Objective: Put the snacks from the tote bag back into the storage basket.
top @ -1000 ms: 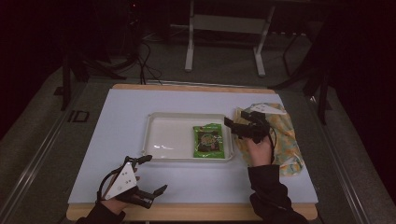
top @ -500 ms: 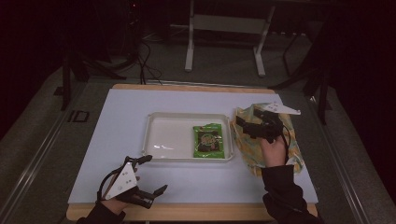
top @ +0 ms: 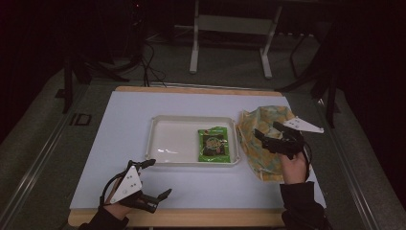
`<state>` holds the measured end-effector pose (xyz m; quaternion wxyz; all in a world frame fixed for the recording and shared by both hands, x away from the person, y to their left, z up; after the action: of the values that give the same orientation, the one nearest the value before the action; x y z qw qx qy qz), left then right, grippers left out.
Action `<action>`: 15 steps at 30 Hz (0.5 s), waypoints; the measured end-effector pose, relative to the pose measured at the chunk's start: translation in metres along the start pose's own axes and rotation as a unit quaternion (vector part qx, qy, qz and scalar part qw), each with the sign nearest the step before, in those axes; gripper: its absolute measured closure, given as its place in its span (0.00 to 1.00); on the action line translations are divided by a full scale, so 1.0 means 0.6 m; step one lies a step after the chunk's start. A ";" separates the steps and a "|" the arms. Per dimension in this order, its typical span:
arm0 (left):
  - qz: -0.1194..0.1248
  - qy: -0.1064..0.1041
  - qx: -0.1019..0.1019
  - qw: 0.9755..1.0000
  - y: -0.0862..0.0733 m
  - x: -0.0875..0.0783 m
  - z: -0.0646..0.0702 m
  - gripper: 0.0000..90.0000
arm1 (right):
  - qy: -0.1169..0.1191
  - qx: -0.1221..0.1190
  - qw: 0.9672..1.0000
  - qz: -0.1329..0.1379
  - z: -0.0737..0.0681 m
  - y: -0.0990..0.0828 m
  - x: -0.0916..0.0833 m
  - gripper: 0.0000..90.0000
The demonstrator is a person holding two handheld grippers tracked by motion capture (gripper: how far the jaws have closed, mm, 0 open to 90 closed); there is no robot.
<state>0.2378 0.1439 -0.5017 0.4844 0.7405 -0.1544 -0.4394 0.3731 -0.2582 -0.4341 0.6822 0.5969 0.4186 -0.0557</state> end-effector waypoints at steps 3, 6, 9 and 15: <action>0.000 0.000 0.001 1.000 0.000 0.000 0.000 0.00 | -0.005 -0.001 1.000 0.002 0.008 -0.010 -0.010 0.19; 0.000 0.001 0.002 1.000 0.000 0.000 0.001 0.00 | -0.010 0.002 1.000 0.007 0.015 -0.020 -0.021 0.19; 0.000 0.001 0.002 1.000 0.000 0.000 0.001 0.00 | -0.011 0.002 1.000 0.007 0.021 -0.030 -0.029 0.19; -0.001 0.000 0.003 1.000 0.000 0.000 0.001 0.00 | -0.018 0.002 1.000 0.005 0.030 -0.056 -0.043 0.18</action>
<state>0.2376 0.1434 -0.5018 0.4817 0.7423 -0.1549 -0.4393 0.3463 -0.2942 -0.4444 0.6888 0.5991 0.4031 -0.0645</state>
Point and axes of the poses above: each handheld gripper's, and its own axes: x roughly forward along the jaws, y roughly out of its top, z roughly to its right, the point moved 4 cm from there along x, roughly forward along the jaws, and after that the axes turned 15 degrees about -z, right-handed, at the moved point
